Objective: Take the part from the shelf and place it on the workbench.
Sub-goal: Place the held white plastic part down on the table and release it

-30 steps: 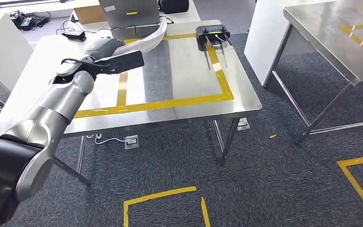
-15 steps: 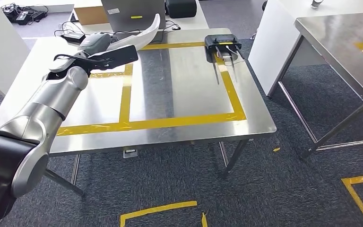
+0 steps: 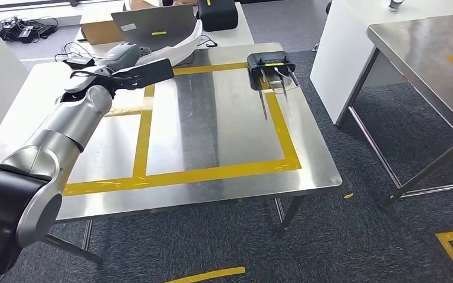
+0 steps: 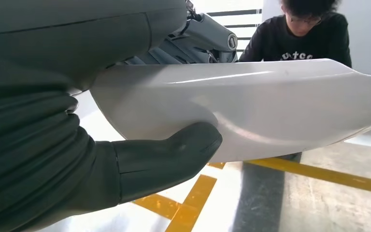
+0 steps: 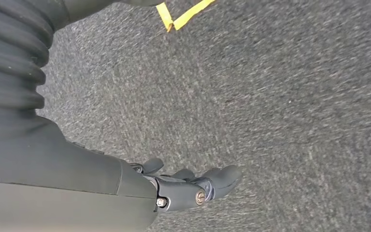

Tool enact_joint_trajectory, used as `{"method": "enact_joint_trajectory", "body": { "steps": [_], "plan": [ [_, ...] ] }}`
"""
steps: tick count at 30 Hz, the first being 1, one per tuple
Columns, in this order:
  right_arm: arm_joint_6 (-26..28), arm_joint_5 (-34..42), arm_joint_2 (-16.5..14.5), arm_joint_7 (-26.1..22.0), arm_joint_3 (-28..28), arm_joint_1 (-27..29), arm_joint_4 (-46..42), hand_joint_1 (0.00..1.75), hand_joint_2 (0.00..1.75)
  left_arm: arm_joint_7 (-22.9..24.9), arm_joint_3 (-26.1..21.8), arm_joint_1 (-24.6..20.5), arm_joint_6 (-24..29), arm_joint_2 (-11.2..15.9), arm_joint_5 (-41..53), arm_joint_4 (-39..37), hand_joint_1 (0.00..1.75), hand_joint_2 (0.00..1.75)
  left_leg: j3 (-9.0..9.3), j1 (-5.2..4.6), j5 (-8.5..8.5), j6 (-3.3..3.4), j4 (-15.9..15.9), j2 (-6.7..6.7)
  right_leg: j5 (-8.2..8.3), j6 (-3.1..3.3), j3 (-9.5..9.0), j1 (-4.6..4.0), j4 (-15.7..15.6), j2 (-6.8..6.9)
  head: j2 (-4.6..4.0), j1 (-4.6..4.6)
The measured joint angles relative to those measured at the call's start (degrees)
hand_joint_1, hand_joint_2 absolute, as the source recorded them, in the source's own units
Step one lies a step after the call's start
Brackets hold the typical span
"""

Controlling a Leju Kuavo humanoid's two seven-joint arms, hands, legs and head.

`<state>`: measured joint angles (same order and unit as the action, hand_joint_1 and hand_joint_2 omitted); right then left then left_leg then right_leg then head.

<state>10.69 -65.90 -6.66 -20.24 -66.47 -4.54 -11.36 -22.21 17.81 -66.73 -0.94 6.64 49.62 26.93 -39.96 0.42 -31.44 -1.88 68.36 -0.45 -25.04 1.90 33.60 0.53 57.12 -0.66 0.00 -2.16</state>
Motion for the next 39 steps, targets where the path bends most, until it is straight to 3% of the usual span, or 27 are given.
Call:
{"method": "enact_joint_trajectory", "body": {
  "steps": [2, 3, 4, 6, 8, 11, 13, 17, 19, 23, 24, 28, 39],
  "plan": [
    [0.01, 0.0, -0.01, -0.02, 0.0, -0.04, 0.0, 0.0, 1.75, -0.51, -0.03, 0.09, 0.37, 0.11, -0.01, -0.05, 1.57, 1.75, 1.57, 0.12, 6.19, 0.09, -7.36, 0.18, -1.19, -0.57, -0.7, 0.03, 0.62, -0.11, 0.0, -0.03],
    [0.02, 0.01, 0.0, -0.01, 0.0, -0.06, 0.0, 0.0, 1.75, -0.6, -0.05, 0.18, 0.46, 0.17, -0.01, -0.08, 1.57, 1.75, 2.09, 0.07, 8.12, 0.37, -9.54, 0.23, -1.7, -0.96, -0.75, 0.01, 0.87, -0.17, 0.0, -0.05],
    [0.04, 0.02, 0.0, -0.01, -0.01, -0.07, -0.01, 0.0, 1.75, -0.64, -0.08, 0.31, 0.52, 0.21, -0.02, -0.08, 1.57, 1.75, 2.24, 0.04, 8.96, 0.65, -10.47, 0.23, -2.08, -1.28, -0.7, -0.06, 1.11, -0.23, 0.0, -0.07],
    [0.07, 0.04, 0.0, -0.01, -0.01, -0.08, -0.01, 0.0, 1.75, -0.7, -0.11, 0.52, 0.55, 0.22, -0.02, -0.03, 1.57, 1.75, 2.33, -0.03, 9.21, 0.96, -10.4, 0.1, -2.44, -1.06, -0.57, -0.18, 1.33, -0.24, -0.01, -0.05],
    [0.07, 0.04, -0.01, -0.02, 0.0, -0.09, -0.01, 0.0, 1.75, -0.74, -0.13, 0.6, 0.55, 0.22, -0.02, -0.01, 1.57, 1.75, 2.29, -0.05, 9.24, 1.03, -10.42, -0.1, -2.5, -0.38, -0.72, -0.23, 1.19, -0.15, -0.01, -0.03],
    [0.07, 0.04, 0.01, -0.02, 0.0, -0.18, -0.01, 0.0, 1.75, -0.76, -0.13, 0.61, 0.55, 0.22, -0.05, 0.0, 1.57, 1.75, 2.31, -0.13, 8.96, 1.47, -10.42, -0.34, -2.61, -0.27, -1.1, -0.22, 0.61, 0.11, 0.0, -0.01],
    [0.04, -0.02, 0.02, -0.01, 0.0, -0.23, -0.01, 0.0, 1.75, -0.86, -0.19, 0.63, 0.52, 0.22, -0.35, -0.01, 1.57, 1.75, 2.32, -0.19, 8.82, 1.69, -10.41, -0.39, -2.66, -0.55, -1.26, -0.2, 0.34, 0.21, 0.0, -0.01],
    [-0.05, -0.22, 0.02, 0.03, 0.0, -0.22, -0.01, 0.0, 1.75, -1.69, -0.49, 0.92, 0.59, 0.25, -1.44, -0.03, 1.57, 1.75, 2.34, -0.33, 8.73, 1.89, -10.38, -0.4, -2.69, -1.93, -1.4, -0.01, 0.08, 0.27, 0.0, -0.02],
    [-0.08, -0.33, 0.01, 0.1, 0.0, -0.19, -0.01, 0.0, 1.75, -1.83, -0.52, 1.21, 0.7, 0.32, -1.56, -0.04, 1.57, 1.75, 2.37, -0.35, 8.74, 1.9, -10.38, -0.39, -2.67, -2.17, -1.41, 0.01, 0.07, 0.27, 0.0, -0.02],
    [-0.15, -0.53, -0.01, 0.39, 0.0, -0.13, -0.01, 0.0, 0.0, -0.69, -0.55, 1.49, 1.38, 0.49, -1.26, -0.08, 0.0, 1.75, 2.44, -0.34, 8.76, 1.89, -10.39, -0.37, -2.67, -2.32, -1.4, -0.01, 0.15, 0.27, 0.0, -0.02],
    [-0.15, -0.55, -0.01, 0.42, 0.0, -0.12, -0.01, 0.0, 0.0, -0.33, -0.6, 1.49, 1.57, 0.55, -1.12, -0.11, 0.0, 1.75, 2.47, -0.34, 8.76, 1.89, -10.39, -0.35, -2.67, -2.32, -1.39, -0.02, 0.2, 0.26, 0.0, -0.02],
    [-0.14, -0.55, -0.01, 0.56, 0.0, -0.08, -0.01, 0.0, 0.0, 0.61, -1.22, 1.47, 3.5, 0.93, -0.94, -0.17, 0.0, 0.0, 2.59, -0.32, 8.79, 1.84, -10.44, -0.3, -2.69, -2.3, -1.39, -0.03, 0.31, 0.25, 0.0, -0.04],
    [0.01, -0.55, -0.02, 0.97, 0.0, -0.08, -0.01, 0.0, 0.0, 5.4, -1.75, 1.23, 7.26, 1.58, 1.31, -1.09, 0.0, 0.0, 2.66, -0.29, 8.87, 1.71, -10.51, -0.3, -2.74, -2.23, -1.38, -0.05, 0.43, 0.25, 0.0, -0.03]
  ]
}}
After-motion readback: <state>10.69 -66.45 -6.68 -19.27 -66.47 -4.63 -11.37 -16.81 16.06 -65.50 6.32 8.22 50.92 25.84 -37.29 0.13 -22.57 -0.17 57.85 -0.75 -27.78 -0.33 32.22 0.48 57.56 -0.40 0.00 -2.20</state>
